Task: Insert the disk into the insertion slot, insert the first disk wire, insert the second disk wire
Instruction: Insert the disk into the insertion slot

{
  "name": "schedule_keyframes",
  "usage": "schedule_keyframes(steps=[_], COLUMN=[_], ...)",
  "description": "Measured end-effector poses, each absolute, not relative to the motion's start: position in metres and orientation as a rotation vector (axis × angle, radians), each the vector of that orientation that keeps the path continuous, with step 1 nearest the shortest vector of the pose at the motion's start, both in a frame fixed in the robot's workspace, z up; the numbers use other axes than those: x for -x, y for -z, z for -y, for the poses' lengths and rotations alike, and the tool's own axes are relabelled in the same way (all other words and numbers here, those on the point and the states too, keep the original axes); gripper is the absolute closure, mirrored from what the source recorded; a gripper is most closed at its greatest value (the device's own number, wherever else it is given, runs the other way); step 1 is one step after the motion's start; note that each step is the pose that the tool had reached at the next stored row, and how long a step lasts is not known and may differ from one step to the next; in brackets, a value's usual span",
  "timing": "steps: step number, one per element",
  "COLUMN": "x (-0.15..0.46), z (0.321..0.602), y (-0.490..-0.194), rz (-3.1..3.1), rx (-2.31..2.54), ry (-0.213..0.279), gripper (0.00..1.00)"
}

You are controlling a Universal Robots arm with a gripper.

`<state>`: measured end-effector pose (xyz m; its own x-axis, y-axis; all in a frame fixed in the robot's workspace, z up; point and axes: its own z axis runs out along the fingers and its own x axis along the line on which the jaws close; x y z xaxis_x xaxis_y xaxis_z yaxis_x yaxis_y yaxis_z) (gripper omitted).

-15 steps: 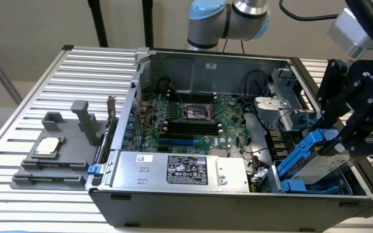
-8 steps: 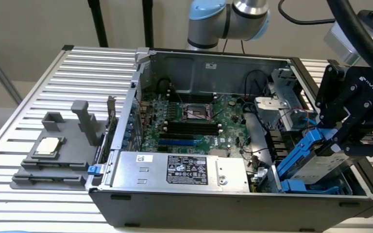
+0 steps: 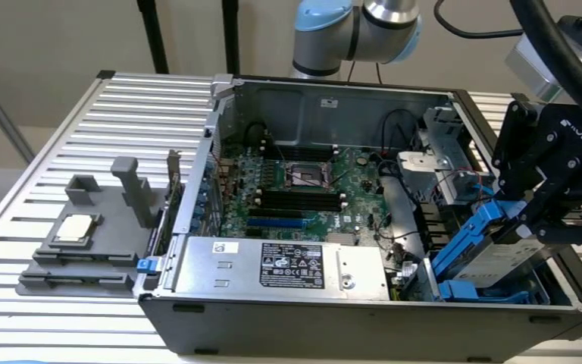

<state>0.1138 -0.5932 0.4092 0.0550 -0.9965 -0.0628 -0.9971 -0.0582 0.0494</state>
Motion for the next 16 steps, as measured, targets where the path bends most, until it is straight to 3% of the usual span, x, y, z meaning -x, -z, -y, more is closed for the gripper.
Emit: schedule_keyframes(steps=[16], x=[-0.1091], z=[0.5933], y=[-0.4105], rz=[-2.135], rx=[2.262], ry=[-0.111], gripper=[0.68])
